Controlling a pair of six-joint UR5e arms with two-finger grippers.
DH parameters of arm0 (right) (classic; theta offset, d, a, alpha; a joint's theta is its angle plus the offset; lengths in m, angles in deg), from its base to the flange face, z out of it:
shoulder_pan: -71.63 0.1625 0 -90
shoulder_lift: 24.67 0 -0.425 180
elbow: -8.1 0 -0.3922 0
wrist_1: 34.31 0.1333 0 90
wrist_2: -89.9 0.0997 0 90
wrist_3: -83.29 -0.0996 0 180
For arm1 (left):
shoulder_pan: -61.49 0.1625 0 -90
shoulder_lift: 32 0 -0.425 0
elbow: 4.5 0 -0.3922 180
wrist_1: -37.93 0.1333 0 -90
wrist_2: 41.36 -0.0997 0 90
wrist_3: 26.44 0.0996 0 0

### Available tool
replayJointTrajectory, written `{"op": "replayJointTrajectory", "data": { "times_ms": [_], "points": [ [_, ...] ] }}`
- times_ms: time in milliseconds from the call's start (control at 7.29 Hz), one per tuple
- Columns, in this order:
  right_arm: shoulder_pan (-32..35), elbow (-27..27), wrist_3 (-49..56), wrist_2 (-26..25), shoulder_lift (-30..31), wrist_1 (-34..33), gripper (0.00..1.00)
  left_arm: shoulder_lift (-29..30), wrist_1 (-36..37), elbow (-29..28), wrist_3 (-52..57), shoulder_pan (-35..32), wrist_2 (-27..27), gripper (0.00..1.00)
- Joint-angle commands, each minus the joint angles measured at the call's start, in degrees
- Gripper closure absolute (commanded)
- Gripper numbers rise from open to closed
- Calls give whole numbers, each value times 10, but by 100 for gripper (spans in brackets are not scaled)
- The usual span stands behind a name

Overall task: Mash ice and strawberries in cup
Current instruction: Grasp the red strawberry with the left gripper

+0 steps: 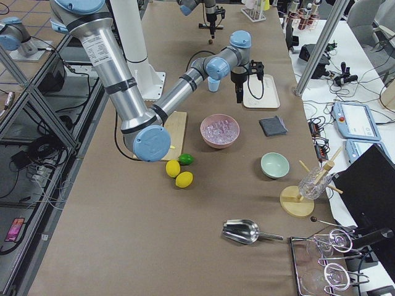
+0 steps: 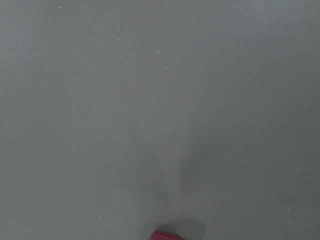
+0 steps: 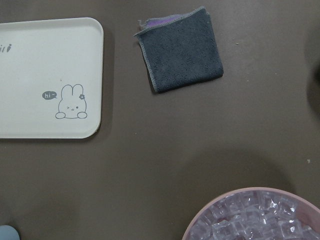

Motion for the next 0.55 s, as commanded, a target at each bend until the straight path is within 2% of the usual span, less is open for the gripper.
{"op": "replayJointTrajectory", "data": {
  "times_ms": [0,274,411],
  "points": [
    [0,0,-3,3,0,0,0,5,-4,-14,-1,11,-1,4],
    [0,0,-3,3,1,-1,0,5,-4,-22,-2,27,-1,4],
    [0,0,-4,3,3,-1,0,4,-4,-22,-1,32,-1,8]
  ]
}}
